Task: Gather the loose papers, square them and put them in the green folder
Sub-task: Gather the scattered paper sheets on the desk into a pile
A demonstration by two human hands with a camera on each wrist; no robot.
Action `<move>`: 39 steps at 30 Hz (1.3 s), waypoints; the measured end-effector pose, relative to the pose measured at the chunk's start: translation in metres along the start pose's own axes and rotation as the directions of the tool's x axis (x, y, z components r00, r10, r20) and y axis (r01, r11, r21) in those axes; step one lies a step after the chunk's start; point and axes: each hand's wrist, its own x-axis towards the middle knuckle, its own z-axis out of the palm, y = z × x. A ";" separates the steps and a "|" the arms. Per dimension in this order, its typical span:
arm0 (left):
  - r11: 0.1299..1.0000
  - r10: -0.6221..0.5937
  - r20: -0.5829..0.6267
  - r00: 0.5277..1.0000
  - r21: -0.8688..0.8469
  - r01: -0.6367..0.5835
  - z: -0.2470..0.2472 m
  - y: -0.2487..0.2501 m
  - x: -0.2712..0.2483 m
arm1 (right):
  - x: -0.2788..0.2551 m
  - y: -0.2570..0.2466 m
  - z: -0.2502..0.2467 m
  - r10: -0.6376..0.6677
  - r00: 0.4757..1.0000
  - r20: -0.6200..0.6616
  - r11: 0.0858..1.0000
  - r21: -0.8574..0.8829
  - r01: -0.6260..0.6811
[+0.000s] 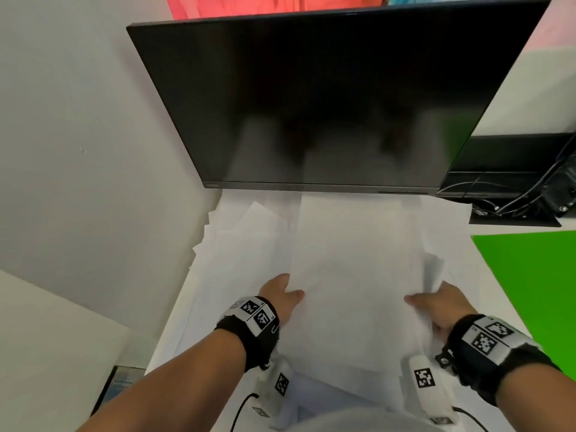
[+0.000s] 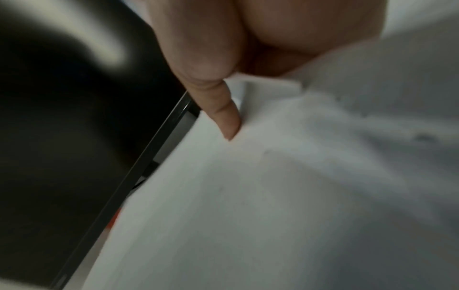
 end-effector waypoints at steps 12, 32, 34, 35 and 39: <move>0.944 -0.138 -0.421 0.896 0.219 0.248 -0.067 -0.025 0.001 | 0.014 0.013 -0.007 0.084 0.995 0.053 0.986 -0.148 -0.075; 0.975 -0.219 -0.249 0.943 -0.029 0.219 -0.099 -0.067 -0.007 | 0.016 -0.002 -0.001 0.110 0.988 0.104 0.974 -0.211 -0.086; 0.969 -0.240 -0.243 0.940 -0.007 0.246 -0.092 -0.066 -0.007 | 0.020 -0.002 -0.002 0.102 0.990 0.095 0.970 -0.232 -0.077; 0.967 -0.249 -0.254 0.935 -0.011 0.255 -0.091 -0.065 -0.007 | 0.024 -0.003 -0.004 0.097 0.992 0.078 0.967 -0.243 -0.075; 0.965 -0.264 -0.365 0.893 -0.097 0.245 -0.096 -0.062 -0.009 | 0.034 -0.004 -0.023 0.078 0.997 -0.006 0.964 -0.253 -0.076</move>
